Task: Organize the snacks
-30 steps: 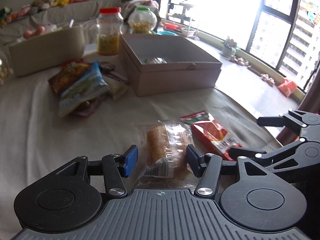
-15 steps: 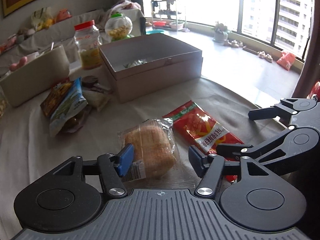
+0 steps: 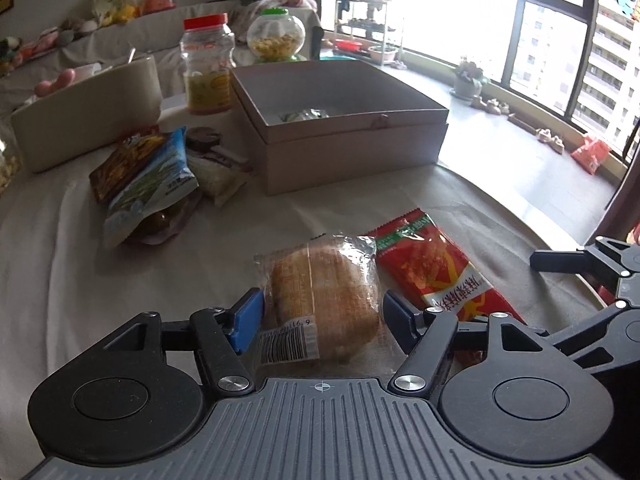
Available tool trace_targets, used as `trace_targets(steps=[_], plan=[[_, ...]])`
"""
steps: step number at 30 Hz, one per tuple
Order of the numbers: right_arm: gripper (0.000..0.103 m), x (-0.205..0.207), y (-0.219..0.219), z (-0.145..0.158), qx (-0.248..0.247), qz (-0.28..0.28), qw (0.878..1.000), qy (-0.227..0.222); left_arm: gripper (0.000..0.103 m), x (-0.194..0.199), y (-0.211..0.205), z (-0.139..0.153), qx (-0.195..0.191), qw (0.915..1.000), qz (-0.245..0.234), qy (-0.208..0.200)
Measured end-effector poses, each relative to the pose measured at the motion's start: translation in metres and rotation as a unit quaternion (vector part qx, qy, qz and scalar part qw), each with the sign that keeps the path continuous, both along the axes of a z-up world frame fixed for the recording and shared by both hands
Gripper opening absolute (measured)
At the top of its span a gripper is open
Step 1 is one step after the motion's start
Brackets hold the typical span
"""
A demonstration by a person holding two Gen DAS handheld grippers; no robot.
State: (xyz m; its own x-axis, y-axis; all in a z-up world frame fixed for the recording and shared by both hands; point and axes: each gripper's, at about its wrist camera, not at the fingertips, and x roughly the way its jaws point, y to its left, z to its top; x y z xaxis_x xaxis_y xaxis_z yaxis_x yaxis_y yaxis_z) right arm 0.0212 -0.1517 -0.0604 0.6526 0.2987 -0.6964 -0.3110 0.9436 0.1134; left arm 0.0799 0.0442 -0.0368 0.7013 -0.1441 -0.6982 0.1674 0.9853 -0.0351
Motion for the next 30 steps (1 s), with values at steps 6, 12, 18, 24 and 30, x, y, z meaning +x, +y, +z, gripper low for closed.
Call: trace_targets(steps=[6, 12, 18, 24, 30], plan=[[0.102, -0.001, 0.0, 0.0, -0.001, -0.001, 1.0, 0.001, 0.07, -0.002, 0.015, 0.0, -0.032, 0.9993, 0.013, 0.012], [0.101, 0.001, 0.009, 0.011, -0.015, 0.011, 1.0, -0.005, 0.061, -0.029, 0.03, 0.008, -0.022, 0.9994, 0.023, 0.014], [0.096, 0.018, 0.026, 0.014, -0.016, 0.028, 0.999, 0.011, 0.061, -0.05, 0.034, 0.009, -0.03, 0.9993, 0.015, 0.017], [0.091, 0.03, 0.051, 0.011, -0.027, 0.052, 0.998, 0.031, 0.062, -0.051, 0.038, 0.006, -0.043, 0.9984, 0.034, 0.013], [0.082, 0.027, 0.054, 0.01, -0.026, 0.062, 0.997, 0.04, 0.065, -0.05, 0.044, 0.004, -0.038, 0.9978, 0.054, 0.01]])
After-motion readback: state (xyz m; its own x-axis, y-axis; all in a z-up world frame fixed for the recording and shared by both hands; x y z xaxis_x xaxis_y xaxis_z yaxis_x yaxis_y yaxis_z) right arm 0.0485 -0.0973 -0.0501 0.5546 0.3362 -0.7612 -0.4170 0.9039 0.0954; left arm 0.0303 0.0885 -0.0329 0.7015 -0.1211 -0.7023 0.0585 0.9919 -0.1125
